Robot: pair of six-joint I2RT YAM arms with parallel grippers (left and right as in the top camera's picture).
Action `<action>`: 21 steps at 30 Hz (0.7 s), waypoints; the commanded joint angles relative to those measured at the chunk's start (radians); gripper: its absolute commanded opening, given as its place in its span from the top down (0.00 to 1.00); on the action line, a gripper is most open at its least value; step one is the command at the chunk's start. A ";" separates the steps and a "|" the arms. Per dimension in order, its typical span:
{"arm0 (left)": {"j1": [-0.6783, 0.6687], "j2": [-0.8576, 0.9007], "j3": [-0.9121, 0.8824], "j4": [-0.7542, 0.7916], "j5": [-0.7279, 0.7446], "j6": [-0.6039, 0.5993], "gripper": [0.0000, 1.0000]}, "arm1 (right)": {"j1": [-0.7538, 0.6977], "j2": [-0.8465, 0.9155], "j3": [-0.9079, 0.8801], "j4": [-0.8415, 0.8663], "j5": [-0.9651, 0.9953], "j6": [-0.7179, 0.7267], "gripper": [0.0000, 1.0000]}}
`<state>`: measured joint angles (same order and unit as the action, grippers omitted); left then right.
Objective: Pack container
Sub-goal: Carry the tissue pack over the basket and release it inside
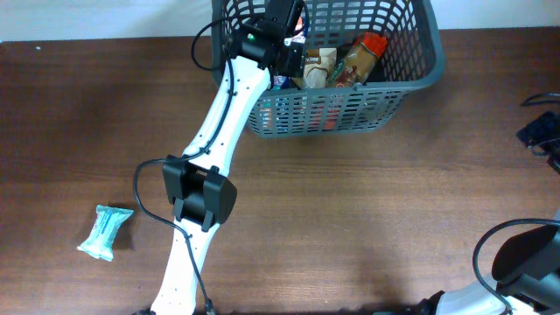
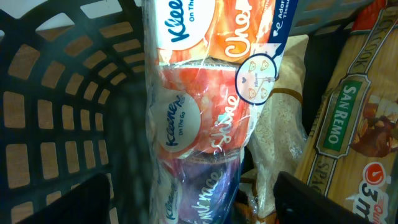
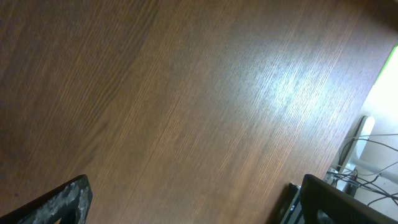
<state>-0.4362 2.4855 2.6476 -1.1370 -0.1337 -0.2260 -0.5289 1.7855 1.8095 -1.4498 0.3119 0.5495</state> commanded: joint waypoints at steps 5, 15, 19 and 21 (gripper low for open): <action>0.012 -0.011 0.063 -0.017 0.006 0.018 0.16 | -0.002 -0.010 -0.003 0.000 0.002 0.009 0.01; 0.030 -0.199 0.268 -0.121 -0.005 0.022 0.01 | -0.002 -0.010 -0.003 0.000 0.002 0.009 0.01; 0.029 -0.272 0.272 -0.212 -0.005 0.022 0.01 | -0.002 -0.010 -0.003 0.000 0.002 0.009 0.01; 0.030 -0.282 0.272 -0.256 -0.006 0.022 0.01 | -0.002 -0.010 -0.003 0.000 0.002 0.009 0.01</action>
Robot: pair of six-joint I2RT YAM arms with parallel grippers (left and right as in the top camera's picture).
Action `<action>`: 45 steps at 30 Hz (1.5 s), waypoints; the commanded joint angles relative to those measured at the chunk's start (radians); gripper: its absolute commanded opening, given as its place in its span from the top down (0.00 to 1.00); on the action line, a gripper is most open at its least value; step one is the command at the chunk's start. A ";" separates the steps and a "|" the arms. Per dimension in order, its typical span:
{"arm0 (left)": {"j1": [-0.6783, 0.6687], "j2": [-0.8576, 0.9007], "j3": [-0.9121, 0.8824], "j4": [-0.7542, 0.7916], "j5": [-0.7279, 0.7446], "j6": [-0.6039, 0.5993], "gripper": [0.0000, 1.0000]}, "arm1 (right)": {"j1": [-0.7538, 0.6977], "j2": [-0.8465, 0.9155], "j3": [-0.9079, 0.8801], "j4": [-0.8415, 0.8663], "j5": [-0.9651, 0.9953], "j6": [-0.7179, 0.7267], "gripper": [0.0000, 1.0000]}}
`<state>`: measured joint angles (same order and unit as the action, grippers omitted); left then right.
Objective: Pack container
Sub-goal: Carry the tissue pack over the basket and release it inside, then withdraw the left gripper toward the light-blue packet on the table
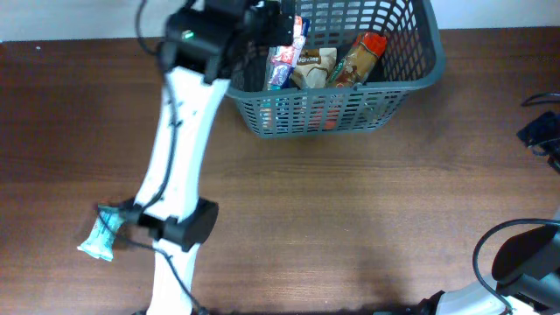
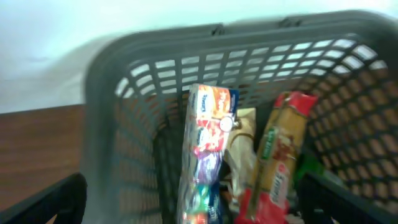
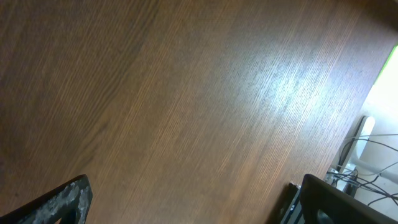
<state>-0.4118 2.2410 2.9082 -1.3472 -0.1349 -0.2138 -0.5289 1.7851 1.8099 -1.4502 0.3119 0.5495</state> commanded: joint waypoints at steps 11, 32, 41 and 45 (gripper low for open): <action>0.107 -0.129 0.012 -0.340 -0.125 -0.405 0.01 | -0.002 -0.010 -0.004 0.000 0.002 0.009 0.01; 0.381 -0.447 -0.491 -0.340 -0.179 -0.753 0.01 | -0.002 -0.010 -0.004 0.001 0.002 0.009 0.01; 0.469 -0.587 -0.863 -0.340 -0.214 -0.422 0.01 | -0.002 -0.010 -0.004 0.001 0.002 0.009 0.01; 0.469 -0.599 -0.864 -0.340 -0.202 -0.195 0.01 | -0.002 -0.010 -0.004 0.001 0.002 0.009 0.01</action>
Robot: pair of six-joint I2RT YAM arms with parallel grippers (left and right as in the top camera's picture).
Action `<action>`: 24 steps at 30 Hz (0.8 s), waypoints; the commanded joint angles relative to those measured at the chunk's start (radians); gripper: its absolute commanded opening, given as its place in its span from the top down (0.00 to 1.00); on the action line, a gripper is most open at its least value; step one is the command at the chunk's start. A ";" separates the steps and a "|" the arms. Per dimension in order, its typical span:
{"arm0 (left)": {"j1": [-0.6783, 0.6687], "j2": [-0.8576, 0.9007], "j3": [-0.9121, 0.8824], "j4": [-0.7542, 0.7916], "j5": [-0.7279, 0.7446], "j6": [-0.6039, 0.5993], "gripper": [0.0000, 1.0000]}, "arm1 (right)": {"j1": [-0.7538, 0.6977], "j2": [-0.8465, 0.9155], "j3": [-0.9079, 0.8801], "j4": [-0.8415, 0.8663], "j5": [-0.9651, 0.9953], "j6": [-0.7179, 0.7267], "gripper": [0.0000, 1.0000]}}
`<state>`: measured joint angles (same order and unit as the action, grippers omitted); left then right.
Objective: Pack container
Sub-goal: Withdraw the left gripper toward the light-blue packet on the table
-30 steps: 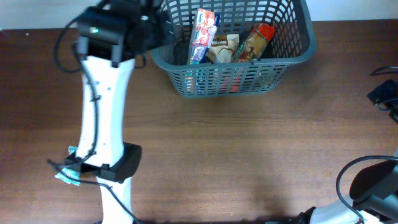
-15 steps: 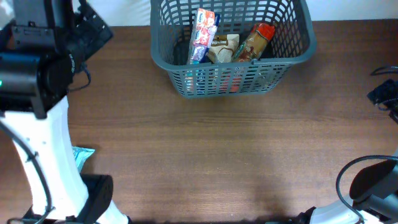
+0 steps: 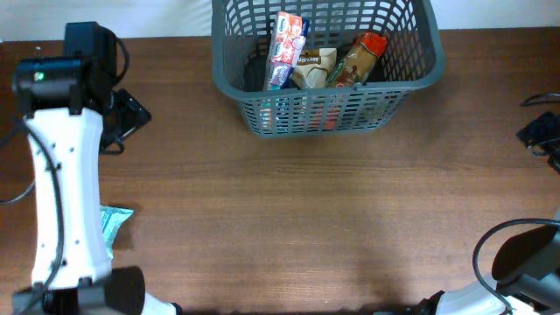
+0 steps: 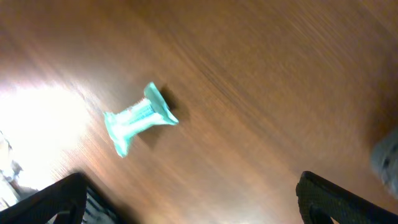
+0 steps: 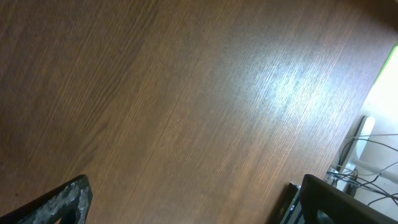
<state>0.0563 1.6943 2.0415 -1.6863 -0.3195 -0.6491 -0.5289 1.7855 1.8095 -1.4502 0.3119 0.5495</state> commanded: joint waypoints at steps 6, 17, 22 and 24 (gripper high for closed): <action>0.005 -0.051 -0.041 0.003 0.032 0.458 0.01 | -0.002 -0.010 -0.003 0.000 0.002 0.009 0.01; 0.165 -0.061 -0.374 0.193 0.230 0.703 0.01 | -0.002 -0.010 -0.003 0.001 0.002 0.009 0.01; 0.253 -0.061 -0.461 0.175 0.226 0.703 0.01 | -0.002 -0.010 -0.003 0.001 0.002 0.009 0.01; 0.268 -0.061 -0.463 0.130 0.230 0.699 0.01 | -0.002 -0.010 -0.003 0.001 0.002 0.009 0.01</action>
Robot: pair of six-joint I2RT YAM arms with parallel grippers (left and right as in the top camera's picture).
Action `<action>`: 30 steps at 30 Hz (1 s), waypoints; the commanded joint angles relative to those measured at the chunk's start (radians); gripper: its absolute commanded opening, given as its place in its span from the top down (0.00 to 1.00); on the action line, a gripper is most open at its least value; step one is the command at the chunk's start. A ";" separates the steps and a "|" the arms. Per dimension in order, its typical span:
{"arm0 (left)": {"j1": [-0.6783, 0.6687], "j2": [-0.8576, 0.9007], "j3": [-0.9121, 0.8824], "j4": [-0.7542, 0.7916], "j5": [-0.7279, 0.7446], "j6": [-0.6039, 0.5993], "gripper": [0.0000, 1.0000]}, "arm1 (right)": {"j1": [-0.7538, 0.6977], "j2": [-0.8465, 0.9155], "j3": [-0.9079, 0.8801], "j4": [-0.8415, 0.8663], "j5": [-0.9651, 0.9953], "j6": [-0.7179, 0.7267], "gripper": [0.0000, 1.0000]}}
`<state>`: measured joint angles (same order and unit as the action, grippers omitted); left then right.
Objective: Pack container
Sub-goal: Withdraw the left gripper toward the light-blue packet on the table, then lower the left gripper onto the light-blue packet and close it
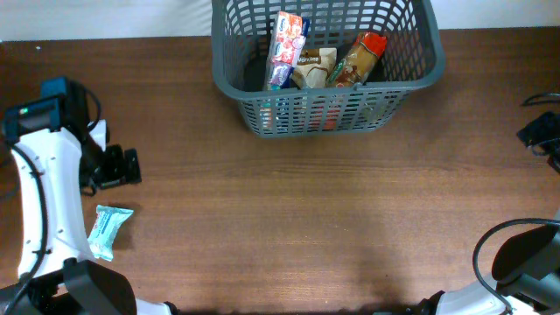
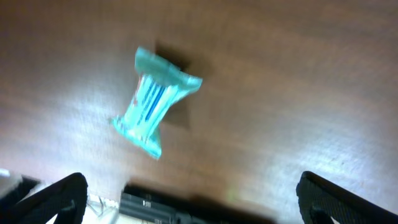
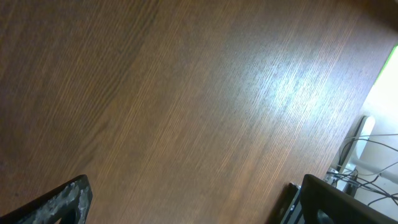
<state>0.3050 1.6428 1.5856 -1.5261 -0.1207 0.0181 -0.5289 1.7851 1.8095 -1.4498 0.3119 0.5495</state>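
A grey mesh basket (image 1: 411, 79) stands at the table's far edge, holding a tissue pack (image 1: 284, 48), a pasta packet (image 1: 357, 57) and a beige bag (image 1: 312, 66). A teal wrapped packet (image 1: 107, 229) (image 2: 155, 102) lies flat on the wood at the near left. My left gripper (image 1: 115, 168) (image 2: 189, 202) hovers open just beyond the packet, nothing between its fingers (image 2: 59, 196). In the right wrist view my right gripper (image 3: 193, 202) is open over bare wood; the overhead view shows only part of that arm at the bottom right.
The brown table (image 1: 350, 210) stretches between packet and basket. Black cables (image 1: 542, 122) lie at the right edge. A dark strip and white clutter (image 2: 155, 202) show beyond the table edge in the left wrist view.
My left gripper has moved nearer and lower on the left side, closer to the teal packet, which now looks larger in its wrist view. The right arm is unchanged.
My left gripper was down inside the basket, open around the tissue pack. Then it was above the basket's left rim with the pack left inside. Later it was over the far left of the table, and now it hovers by the teal packet.
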 commanded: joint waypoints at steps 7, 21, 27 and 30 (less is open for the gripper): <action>0.025 -0.042 -0.007 -0.059 0.109 0.179 0.01 | -0.002 -0.010 -0.003 0.000 0.002 0.009 0.01; 0.175 -0.189 -0.137 0.129 0.099 0.378 0.01 | -0.002 -0.010 -0.003 0.000 0.002 0.009 0.01; 0.321 -0.193 -0.172 0.134 0.212 0.415 0.01 | -0.002 -0.010 -0.003 0.000 0.002 0.009 0.01; 0.363 -0.193 -0.196 0.143 0.246 0.420 0.01 | -0.002 -0.010 -0.003 0.000 0.002 0.009 0.01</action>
<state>0.6292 1.4574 1.4185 -1.3926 0.0452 0.3954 -0.5289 1.7855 1.8095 -1.4498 0.3119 0.5499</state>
